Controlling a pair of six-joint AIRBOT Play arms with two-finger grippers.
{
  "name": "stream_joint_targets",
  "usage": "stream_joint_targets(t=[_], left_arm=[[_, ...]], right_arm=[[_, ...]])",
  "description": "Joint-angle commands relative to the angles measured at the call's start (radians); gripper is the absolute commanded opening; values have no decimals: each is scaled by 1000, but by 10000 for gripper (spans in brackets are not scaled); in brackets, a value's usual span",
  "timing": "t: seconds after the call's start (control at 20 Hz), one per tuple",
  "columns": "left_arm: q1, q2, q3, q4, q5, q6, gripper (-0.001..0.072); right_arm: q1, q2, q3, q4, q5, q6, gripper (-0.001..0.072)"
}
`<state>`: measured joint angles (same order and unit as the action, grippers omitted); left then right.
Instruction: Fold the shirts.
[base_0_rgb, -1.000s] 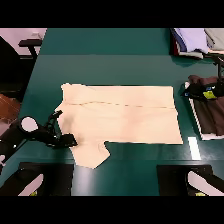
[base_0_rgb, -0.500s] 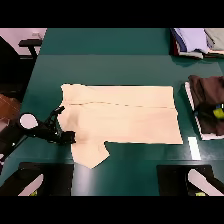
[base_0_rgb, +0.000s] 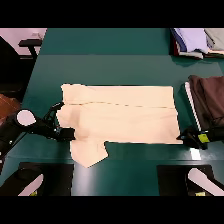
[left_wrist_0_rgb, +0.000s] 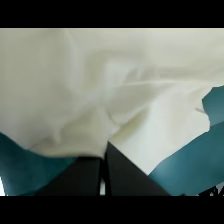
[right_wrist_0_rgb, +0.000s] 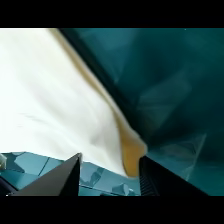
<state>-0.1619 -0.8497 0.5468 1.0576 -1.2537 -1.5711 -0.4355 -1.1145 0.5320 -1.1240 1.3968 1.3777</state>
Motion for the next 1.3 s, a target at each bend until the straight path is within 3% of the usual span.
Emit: stream_joint_targets(t=[0.0, 0.05, 0.15, 0.5, 0.7, 0.95, 1.25], left_arm=[[0, 1, 3, 20, -15, 1, 23], [0, 1, 4, 28, -35, 6, 23], [0, 1, 19, 67, -95, 9, 22], [0, 2, 124, 86, -256, 27, 22], [0, 1, 257, 88, -153, 27, 22], [0, -70, 389, 191, 90, 27, 22], [0, -359, 568, 244, 308, 79, 24]], right_arm=[[99, -39, 5, 29, -70, -10, 310], [126, -34, 23, 29, -67, -10, 188], [168, 2, 64, 8, -60, -10, 26], [188, 292, 154, -179, 163, -2, 16], [191, 357, 221, -185, 150, 18, 15], [208, 156, 393, -151, 66, 27, 15], [364, -213, 673, -148, -57, 31, 15]])
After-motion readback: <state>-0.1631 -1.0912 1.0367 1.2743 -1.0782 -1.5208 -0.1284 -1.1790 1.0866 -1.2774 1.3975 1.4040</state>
